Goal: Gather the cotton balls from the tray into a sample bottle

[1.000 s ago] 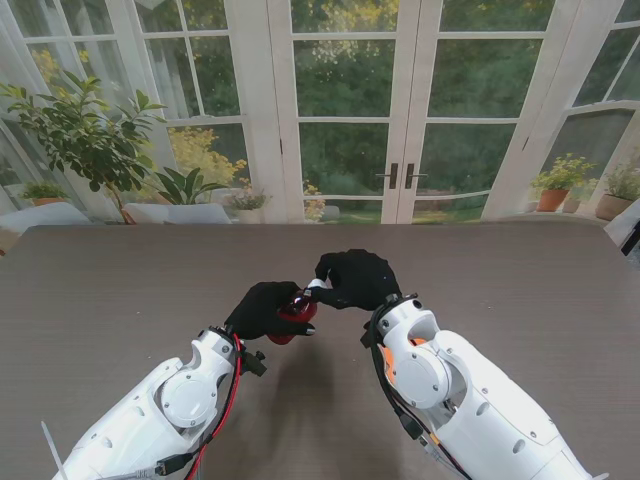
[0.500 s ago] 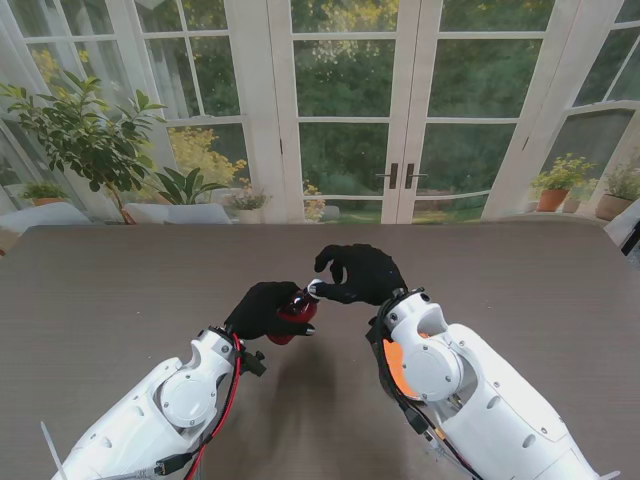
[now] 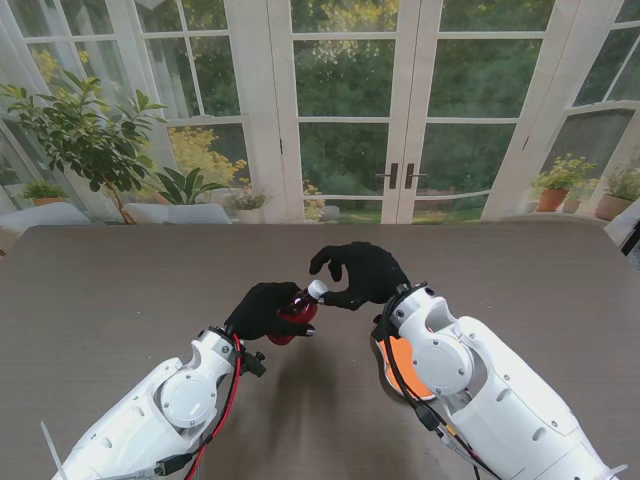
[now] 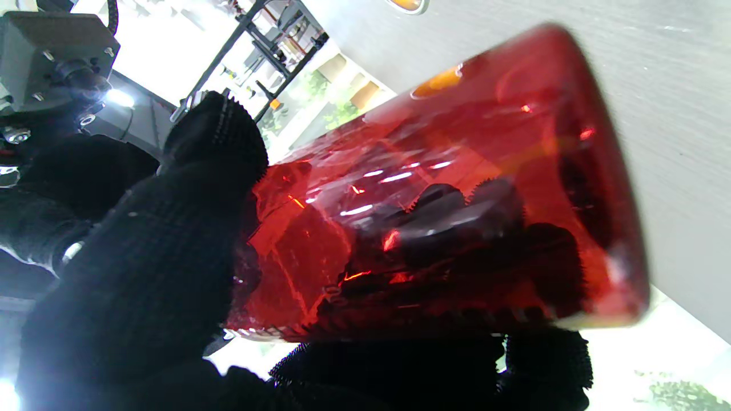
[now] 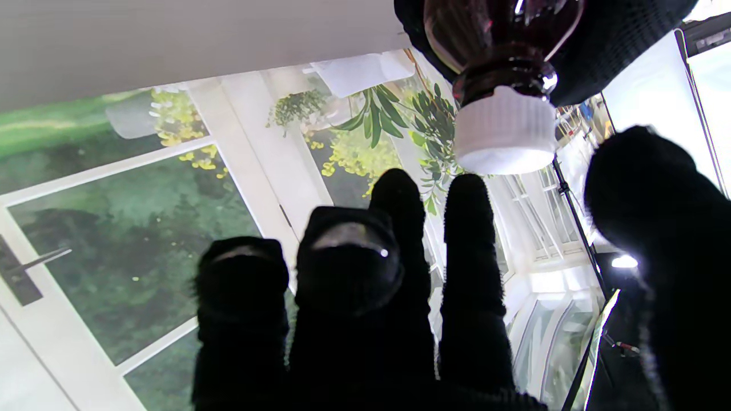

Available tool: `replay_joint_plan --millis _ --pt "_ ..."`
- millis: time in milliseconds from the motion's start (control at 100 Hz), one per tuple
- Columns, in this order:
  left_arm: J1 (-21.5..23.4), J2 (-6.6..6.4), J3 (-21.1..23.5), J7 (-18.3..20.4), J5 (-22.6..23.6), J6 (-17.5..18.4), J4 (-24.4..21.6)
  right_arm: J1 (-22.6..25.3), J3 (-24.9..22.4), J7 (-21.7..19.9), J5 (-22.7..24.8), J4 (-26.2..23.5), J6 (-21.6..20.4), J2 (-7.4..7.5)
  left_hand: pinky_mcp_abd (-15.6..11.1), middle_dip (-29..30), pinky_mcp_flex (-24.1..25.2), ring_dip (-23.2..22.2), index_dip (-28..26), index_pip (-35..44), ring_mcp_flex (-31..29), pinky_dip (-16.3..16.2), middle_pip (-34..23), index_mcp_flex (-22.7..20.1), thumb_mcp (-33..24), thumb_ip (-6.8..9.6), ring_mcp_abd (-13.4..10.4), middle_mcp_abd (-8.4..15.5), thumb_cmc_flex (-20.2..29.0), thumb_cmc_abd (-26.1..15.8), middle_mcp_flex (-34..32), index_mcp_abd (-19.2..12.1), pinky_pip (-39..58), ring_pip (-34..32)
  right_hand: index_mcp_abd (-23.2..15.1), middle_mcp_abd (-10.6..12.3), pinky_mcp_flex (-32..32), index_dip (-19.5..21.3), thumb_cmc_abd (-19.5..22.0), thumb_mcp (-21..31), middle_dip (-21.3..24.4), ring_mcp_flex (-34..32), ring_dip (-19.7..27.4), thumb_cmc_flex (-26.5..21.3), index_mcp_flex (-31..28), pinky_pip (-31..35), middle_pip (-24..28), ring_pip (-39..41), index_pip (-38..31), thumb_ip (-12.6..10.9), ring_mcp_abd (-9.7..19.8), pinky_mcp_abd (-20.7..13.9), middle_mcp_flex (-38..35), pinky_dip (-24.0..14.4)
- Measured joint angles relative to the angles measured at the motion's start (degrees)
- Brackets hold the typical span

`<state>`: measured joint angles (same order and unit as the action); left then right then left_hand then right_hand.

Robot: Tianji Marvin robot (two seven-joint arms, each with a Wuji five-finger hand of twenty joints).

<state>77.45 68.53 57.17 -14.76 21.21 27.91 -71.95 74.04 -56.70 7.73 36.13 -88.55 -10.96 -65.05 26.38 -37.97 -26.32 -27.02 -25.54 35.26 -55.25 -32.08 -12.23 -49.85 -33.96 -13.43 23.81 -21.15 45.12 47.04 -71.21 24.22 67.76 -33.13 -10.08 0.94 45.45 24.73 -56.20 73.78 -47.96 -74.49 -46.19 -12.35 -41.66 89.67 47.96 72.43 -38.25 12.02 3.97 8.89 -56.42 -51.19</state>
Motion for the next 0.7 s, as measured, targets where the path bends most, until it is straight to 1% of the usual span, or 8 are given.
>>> replay_joint_plan --millis 110,270,320,380,480,580,600,700 --pt "0.0 -0.02 0.0 0.0 0.1 0.1 0.0 -0.5 0.5 0.4 0.5 0.5 -0.4 -0.02 0.0 0.0 0.0 0.0 0.0 0.0 0.0 0.0 0.0 0.0 0.0 0.0 0.0 0.0 0.0 0.0 0.0 0.0 0.0 0.0 -0.3 0.1 0.1 -0.5 -2.3 0.7 0.0 0.0 0.0 -1.1 -0.1 0.0 0.0 0.2 0.0 0.0 0.3 0.0 0.0 0.0" --pt "-0.1 -0.04 0.0 0.0 0.2 0.3 0.0 -0.9 0.8 0.3 0.5 0.8 -0.9 -0.02 0.0 0.0 0.0 0.0 0.0 0.0 0.0 0.0 0.0 0.0 0.0 0.0 0.0 0.0 0.0 0.0 0.0 0.0 0.0 0.0 -1.4 0.1 0.7 -0.6 -3.8 1.4 0.0 0.0 0.0 -1.8 -3.0 0.0 0.1 1.1 0.0 0.0 0.4 0.0 -0.2 0.0" --pt "-0.1 -0.04 -0.1 0.0 0.2 0.4 0.0 -0.9 0.8 0.3 0.5 0.9 -1.0 -0.02 0.0 0.0 0.0 0.0 0.0 0.0 0.0 0.0 0.0 0.0 0.0 0.0 0.0 0.0 0.0 0.0 0.0 0.0 0.0 0.0 -1.5 0.2 1.0 -0.6 -4.4 2.0 0.0 0.0 0.0 -2.4 -4.8 0.0 0.1 1.5 -0.1 0.0 0.4 0.0 -0.2 0.0" --pt "-0.1 -0.04 -0.2 0.0 0.2 0.4 0.1 -1.0 0.9 0.4 0.6 1.0 -1.1 -0.02 0.0 0.0 0.0 0.0 0.0 0.0 0.0 0.0 0.0 0.0 0.0 0.0 0.0 0.0 0.0 0.0 0.0 0.0 0.0 0.0 -1.6 0.2 1.3 -0.6 -4.5 2.4 0.0 0.0 0.0 -2.4 -5.6 0.0 0.2 1.8 -0.1 0.0 0.4 0.0 -0.9 0.0" --pt "-0.2 -0.04 -0.2 0.0 0.2 0.5 0.1 -1.1 1.0 0.5 0.8 1.2 -1.1 -0.03 0.0 0.0 0.0 0.0 0.0 0.0 0.0 0.0 0.0 0.0 0.0 0.0 0.0 0.0 0.0 0.0 0.0 0.0 0.0 0.0 -1.6 0.3 1.9 -0.6 -4.6 2.6 0.0 0.0 -0.5 -4.3 -6.3 0.0 0.3 2.8 -0.2 0.0 0.5 0.0 -2.3 0.0" --pt "-0.2 -0.04 -0.2 0.1 0.2 0.5 0.1 -1.3 1.3 1.0 0.9 1.5 -1.1 -0.06 0.0 0.0 0.0 0.0 0.0 0.0 0.0 0.0 0.0 0.0 0.0 0.0 0.0 0.0 0.0 0.0 0.0 0.0 0.0 0.0 -1.6 0.4 2.2 -0.6 -5.1 3.0 0.0 0.0 -0.8 -4.5 -7.1 0.0 0.3 3.5 -0.9 0.0 0.6 0.0 -3.0 0.0" --pt "-0.2 -0.04 -0.2 0.1 0.2 0.5 0.1 -1.3 1.3 1.2 1.0 1.6 -1.1 -0.08 0.0 0.0 0.0 0.0 0.0 0.0 0.0 0.0 0.0 0.0 0.0 0.0 0.0 0.0 0.0 0.0 0.0 0.0 0.0 0.0 -1.6 0.4 2.2 -0.6 -5.1 3.0 0.0 0.0 -0.8 -4.5 -8.2 0.0 0.3 3.7 -1.0 0.0 1.0 0.0 -3.0 0.0" --pt "-0.2 -0.05 -0.2 0.1 0.3 0.5 0.0 -1.5 1.6 1.8 1.1 2.0 -1.2 -0.17 0.0 0.0 0.0 0.0 0.0 0.0 0.0 0.0 0.0 0.0 0.0 0.0 0.0 0.0 0.0 0.0 0.0 0.0 0.0 0.0 -1.6 0.5 2.8 -0.6 -5.1 3.0 0.0 0.0 -1.3 -5.2 -9.7 0.0 0.3 4.5 -1.5 0.0 1.0 0.0 -3.7 0.0"
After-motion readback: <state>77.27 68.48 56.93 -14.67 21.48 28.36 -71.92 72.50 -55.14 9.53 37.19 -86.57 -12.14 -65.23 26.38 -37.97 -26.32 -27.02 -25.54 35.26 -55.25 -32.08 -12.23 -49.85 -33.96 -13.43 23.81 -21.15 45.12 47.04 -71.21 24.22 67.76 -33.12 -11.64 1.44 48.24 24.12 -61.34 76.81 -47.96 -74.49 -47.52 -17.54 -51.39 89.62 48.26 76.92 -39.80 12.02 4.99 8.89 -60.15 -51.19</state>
